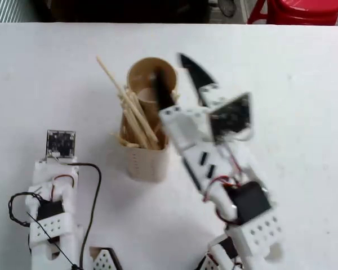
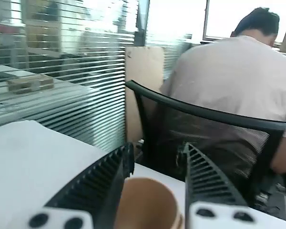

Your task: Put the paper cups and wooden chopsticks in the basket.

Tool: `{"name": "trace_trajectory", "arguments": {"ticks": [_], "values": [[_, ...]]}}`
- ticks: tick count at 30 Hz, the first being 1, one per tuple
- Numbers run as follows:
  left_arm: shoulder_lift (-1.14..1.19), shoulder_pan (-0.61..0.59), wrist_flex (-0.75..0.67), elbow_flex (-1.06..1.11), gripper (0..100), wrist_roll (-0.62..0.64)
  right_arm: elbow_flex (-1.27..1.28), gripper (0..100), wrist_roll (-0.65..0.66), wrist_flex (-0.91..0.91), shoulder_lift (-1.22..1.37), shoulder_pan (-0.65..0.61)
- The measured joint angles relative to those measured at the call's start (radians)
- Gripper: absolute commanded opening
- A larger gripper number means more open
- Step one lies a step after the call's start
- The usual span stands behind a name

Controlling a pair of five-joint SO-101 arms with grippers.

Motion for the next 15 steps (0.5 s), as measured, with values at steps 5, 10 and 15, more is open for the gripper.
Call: {"name": "trace_trajectory", "arguments": {"ticks": [5, 10, 15], "values": [[0.000, 0.000, 0.000, 0.000, 10, 0.000, 0.041, 15.9, 0.002, 0.241, -0.109, 0.129], [0.000, 0.000, 0.000, 0.000, 10, 0.000, 0.074, 15.6, 0.126, 0.519, -0.172, 0.285], [0.000, 0.000, 0.000, 0.000, 10, 0.000, 0.244, 5.8, 0.219, 0.686, -0.259, 0.344]]}}
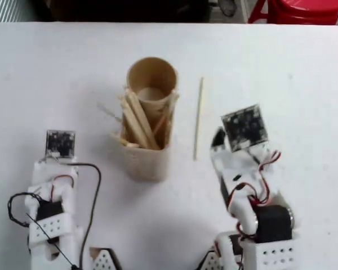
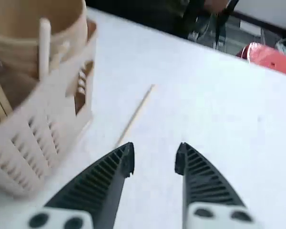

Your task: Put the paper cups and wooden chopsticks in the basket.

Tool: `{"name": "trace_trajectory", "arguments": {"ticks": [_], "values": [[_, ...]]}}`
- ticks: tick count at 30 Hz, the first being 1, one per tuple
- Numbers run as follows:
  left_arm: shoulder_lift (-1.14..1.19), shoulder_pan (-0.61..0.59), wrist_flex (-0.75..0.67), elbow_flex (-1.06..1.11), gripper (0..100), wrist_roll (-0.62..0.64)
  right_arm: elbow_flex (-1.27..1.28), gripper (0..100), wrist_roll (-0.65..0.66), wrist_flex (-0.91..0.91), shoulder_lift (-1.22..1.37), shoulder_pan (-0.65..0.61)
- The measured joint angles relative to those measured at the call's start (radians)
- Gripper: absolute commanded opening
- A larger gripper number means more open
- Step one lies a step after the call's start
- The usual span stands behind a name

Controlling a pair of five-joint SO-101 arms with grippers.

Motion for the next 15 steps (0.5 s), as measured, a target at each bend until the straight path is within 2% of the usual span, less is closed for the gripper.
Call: {"name": "trace_trajectory", "arguments": {"ticks": [2, 5, 8, 15], "values": [[0.000, 0.000, 0.000, 0.000, 10, 0.000, 0.106, 1.1, 0.057, 0.002, -0.043, 0.026], [0.000, 0.000, 0.000, 0.000, 10, 0.000, 0.270, 2.9, 0.158, -0.028, -0.112, 0.075], [0.000, 0.002, 0.000, 0.000, 10, 0.000, 0.437, 3.0, 0.204, -0.075, -0.172, 0.132], [0.000, 0.146, 0.000, 0.000, 10, 0.000, 0.700, 3.0, 0.316, -0.153, -0.259, 0.242]]}}
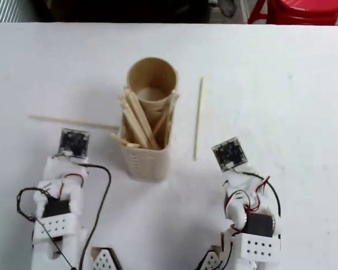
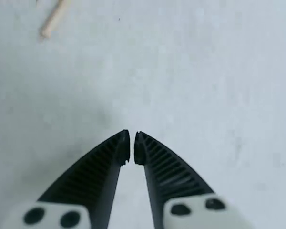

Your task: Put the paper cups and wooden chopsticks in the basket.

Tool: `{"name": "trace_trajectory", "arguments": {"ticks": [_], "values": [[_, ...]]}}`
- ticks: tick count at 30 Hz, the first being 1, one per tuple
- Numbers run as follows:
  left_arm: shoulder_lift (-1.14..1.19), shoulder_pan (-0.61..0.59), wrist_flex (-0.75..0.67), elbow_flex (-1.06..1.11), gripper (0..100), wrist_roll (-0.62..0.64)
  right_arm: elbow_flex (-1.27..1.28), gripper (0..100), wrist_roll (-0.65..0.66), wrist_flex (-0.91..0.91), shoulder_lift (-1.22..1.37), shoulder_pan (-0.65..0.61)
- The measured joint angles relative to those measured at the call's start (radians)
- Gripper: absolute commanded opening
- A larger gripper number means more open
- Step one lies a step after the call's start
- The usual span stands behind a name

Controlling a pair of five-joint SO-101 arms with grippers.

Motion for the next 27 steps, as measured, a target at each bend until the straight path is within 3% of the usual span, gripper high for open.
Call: {"name": "trace_trajectory", "arguments": {"ticks": [8, 11, 15, 20, 23, 27], "values": [[0.000, 0.140, 0.000, 0.000, 10, 0.000, 0.035, 3.3, 0.029, 0.008, -0.101, 0.005], [0.000, 0.127, 0.002, 0.000, 10, 0.000, 0.041, 3.1, 0.034, 0.009, -0.123, 0.005], [0.000, 0.018, 0.051, -0.026, 10, -0.086, 0.041, 3.3, 0.034, 0.009, -0.129, 0.009], [0.000, -0.207, 0.192, -0.118, 10, -0.196, 0.041, 3.4, 0.034, 0.009, -0.129, 0.009], [0.000, -0.367, 0.261, -0.187, 16, -0.235, 0.041, 3.4, 0.034, 0.018, -0.129, 0.009], [0.002, -0.488, 0.448, -0.370, 16, -0.310, 0.041, 3.4, 0.034, 0.025, -0.129, 0.009]]}}
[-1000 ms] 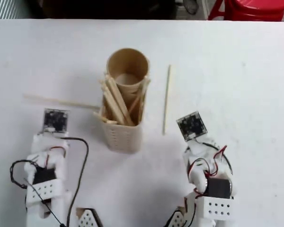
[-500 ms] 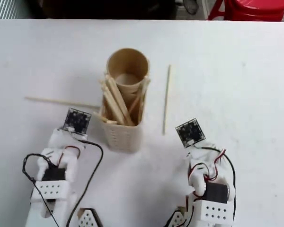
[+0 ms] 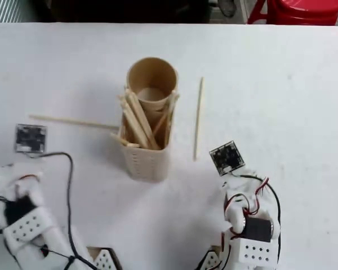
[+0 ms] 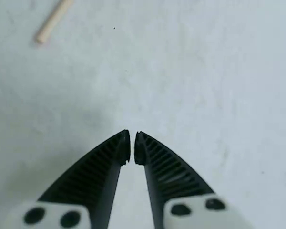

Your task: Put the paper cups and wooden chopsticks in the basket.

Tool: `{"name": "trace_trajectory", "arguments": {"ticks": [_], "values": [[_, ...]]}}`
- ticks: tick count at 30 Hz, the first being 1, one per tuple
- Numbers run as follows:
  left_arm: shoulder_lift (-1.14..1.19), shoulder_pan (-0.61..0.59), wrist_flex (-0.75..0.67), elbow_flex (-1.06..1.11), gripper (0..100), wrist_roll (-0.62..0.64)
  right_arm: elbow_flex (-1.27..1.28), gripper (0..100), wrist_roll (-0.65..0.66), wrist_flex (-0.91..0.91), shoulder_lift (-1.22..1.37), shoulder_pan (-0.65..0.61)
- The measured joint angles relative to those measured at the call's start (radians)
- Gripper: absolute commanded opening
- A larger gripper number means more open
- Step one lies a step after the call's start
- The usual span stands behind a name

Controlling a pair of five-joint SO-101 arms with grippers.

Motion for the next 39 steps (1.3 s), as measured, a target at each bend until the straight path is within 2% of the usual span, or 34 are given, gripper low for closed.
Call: {"name": "trace_trajectory", "arguments": {"ticks": [3, 7, 12, 14, 17, 21, 26, 28, 33, 39], "values": [[0.058, -0.021, 0.186, -0.236, 16, -0.003, 0.000, 3.4, 0.000, 0.000, 0.000, 0.000], [0.330, 0.002, 0.454, -0.663, 17, -0.037, 0.000, 3.4, 0.000, 0.000, 0.000, 0.000], [0.901, 0.077, 0.879, -1.287, 17, -0.270, 0.000, 3.4, 0.000, 0.000, 0.000, 0.000], [1.142, 0.103, 0.965, -1.507, 18, -0.350, 0.000, 3.4, 0.000, 0.002, 0.000, 0.000], [1.445, 0.157, 0.997, -1.712, 23, -0.423, 0.000, 3.4, 0.000, 0.002, 0.000, 0.000], [1.654, 0.287, 0.999, -1.788, 26, -0.453, 0.000, 3.5, 0.000, 0.002, 0.000, 0.000], [1.683, 0.465, 0.945, -1.803, 26, -0.456, 0.000, 3.5, 0.000, 0.002, 0.000, 0.000], [1.683, 0.506, 0.882, -1.809, 26, -0.457, 0.000, 3.5, 0.000, 0.002, 0.000, 0.000], [1.715, 0.528, 0.715, -1.786, 26, -0.526, 0.000, 3.5, 0.000, 0.002, 0.000, 0.000], [1.807, 0.546, 0.617, -1.752, 26, -0.589, 0.000, 3.5, 0.000, 0.002, 0.000, 0.000]]}}
